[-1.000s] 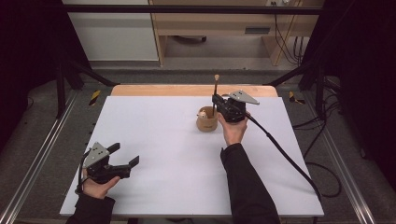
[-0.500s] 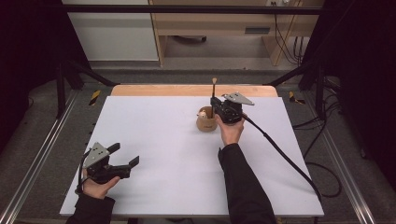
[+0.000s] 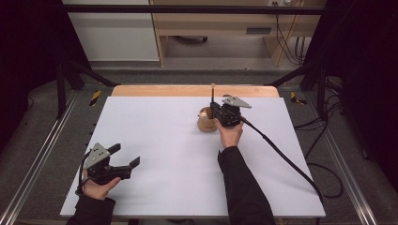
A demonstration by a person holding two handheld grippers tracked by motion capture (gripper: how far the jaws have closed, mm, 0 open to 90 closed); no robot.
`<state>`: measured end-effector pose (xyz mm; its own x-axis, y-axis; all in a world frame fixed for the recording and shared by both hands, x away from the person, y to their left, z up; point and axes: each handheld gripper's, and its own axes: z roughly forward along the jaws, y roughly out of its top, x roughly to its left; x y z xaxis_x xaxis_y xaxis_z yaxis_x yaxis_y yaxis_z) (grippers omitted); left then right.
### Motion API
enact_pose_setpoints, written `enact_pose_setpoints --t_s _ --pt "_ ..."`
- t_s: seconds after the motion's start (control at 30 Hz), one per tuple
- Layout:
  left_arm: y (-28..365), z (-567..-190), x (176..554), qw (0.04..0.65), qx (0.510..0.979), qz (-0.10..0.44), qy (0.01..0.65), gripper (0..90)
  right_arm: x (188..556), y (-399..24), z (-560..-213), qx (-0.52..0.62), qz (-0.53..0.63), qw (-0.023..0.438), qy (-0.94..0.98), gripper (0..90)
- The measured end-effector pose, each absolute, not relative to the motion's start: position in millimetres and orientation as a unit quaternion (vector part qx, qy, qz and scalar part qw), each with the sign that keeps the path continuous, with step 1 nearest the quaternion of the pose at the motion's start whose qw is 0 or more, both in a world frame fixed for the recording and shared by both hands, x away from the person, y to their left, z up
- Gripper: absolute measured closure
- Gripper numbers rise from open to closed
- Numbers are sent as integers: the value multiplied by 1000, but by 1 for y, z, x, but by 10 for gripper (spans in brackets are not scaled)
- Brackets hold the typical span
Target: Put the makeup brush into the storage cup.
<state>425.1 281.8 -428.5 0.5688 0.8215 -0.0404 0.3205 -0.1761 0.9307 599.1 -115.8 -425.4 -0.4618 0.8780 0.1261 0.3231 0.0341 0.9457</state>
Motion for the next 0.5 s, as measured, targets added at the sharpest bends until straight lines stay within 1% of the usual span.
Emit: enact_pose_setpoints --t_s 0.3,0.5 --pt "282 -429 425 506 728 247 392 76 599 -117 -436 457 520 250 677 829" --pt "282 -429 425 506 728 246 393 75 597 -116 -437 449 512 251 688 816"
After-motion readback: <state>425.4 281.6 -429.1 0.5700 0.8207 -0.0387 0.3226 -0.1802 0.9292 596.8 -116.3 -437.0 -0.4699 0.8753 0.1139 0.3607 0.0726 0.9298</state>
